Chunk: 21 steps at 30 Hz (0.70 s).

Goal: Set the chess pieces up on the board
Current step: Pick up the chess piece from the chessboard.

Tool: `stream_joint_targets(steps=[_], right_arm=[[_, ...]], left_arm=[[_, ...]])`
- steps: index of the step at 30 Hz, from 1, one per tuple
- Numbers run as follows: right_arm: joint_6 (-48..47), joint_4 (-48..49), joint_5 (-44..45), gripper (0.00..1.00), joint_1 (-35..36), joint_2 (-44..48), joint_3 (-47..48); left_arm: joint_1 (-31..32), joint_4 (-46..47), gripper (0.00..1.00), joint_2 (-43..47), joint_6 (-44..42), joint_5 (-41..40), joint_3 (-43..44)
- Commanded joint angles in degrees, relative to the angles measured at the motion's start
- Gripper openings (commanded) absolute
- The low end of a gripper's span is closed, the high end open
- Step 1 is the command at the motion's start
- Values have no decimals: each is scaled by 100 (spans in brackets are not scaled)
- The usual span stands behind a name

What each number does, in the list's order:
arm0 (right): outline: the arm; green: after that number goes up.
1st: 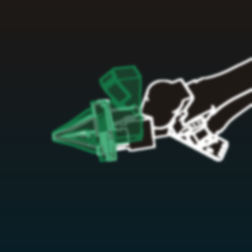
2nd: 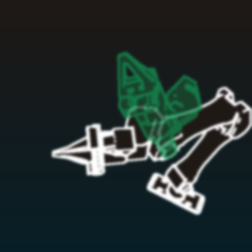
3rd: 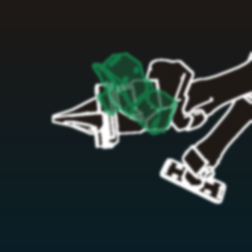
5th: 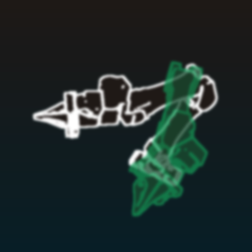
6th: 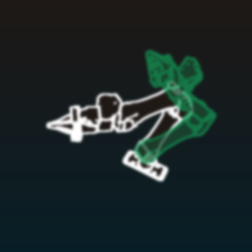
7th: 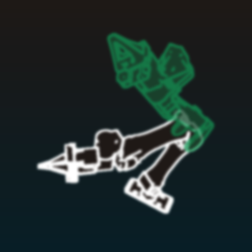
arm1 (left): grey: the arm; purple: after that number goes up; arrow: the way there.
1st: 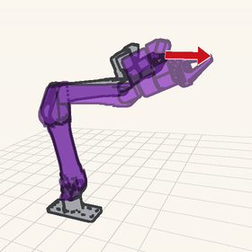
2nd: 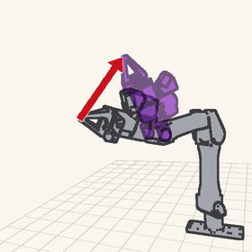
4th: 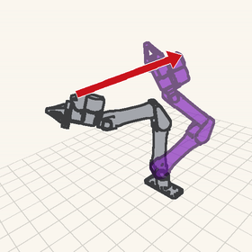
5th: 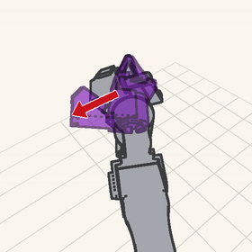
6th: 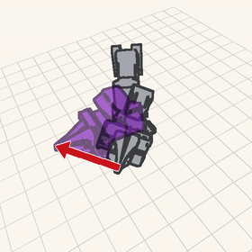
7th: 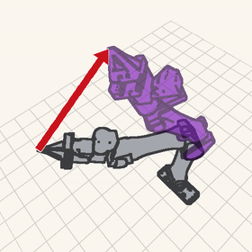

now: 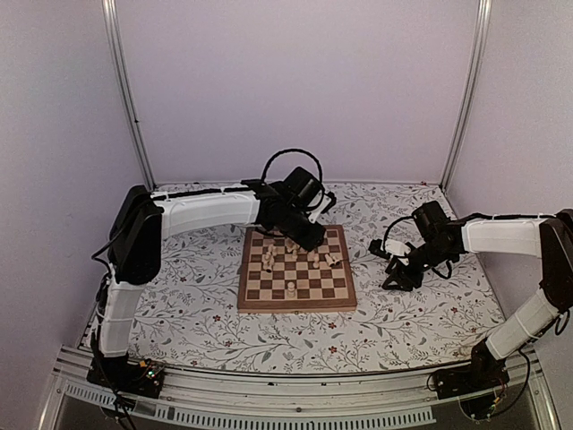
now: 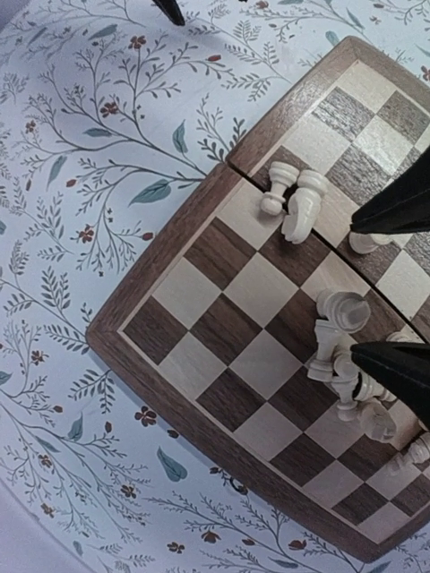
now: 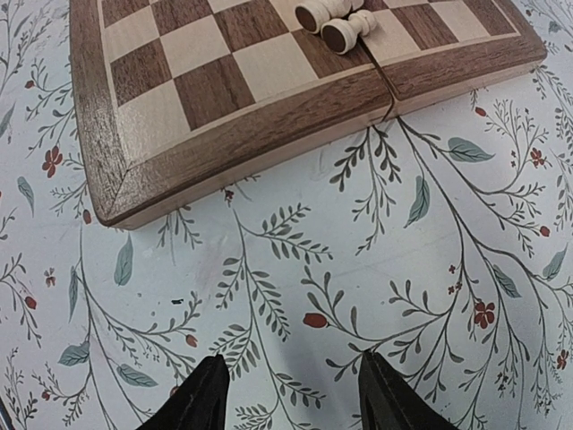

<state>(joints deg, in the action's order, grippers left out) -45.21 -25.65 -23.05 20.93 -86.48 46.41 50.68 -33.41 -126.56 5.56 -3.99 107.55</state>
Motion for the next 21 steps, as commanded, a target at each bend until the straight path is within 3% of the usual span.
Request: stream_joint_targets(steps=[1, 8, 18, 21], right_arm=[[-90, -26, 17, 52, -14, 80, -1], [-93, -28, 28, 52, -11, 103, -1], [-92, -39, 68, 52, -12, 52, 8], [-93, -39, 72, 52, -16, 52, 8]], left_arm=[[-95, -16, 43, -223, 26, 74, 349], [-146, -52, 35, -386, 70, 74, 399], [-154, -130, 35, -519, 82, 87, 379], [-154, -137, 29, -550, 79, 136, 393]])
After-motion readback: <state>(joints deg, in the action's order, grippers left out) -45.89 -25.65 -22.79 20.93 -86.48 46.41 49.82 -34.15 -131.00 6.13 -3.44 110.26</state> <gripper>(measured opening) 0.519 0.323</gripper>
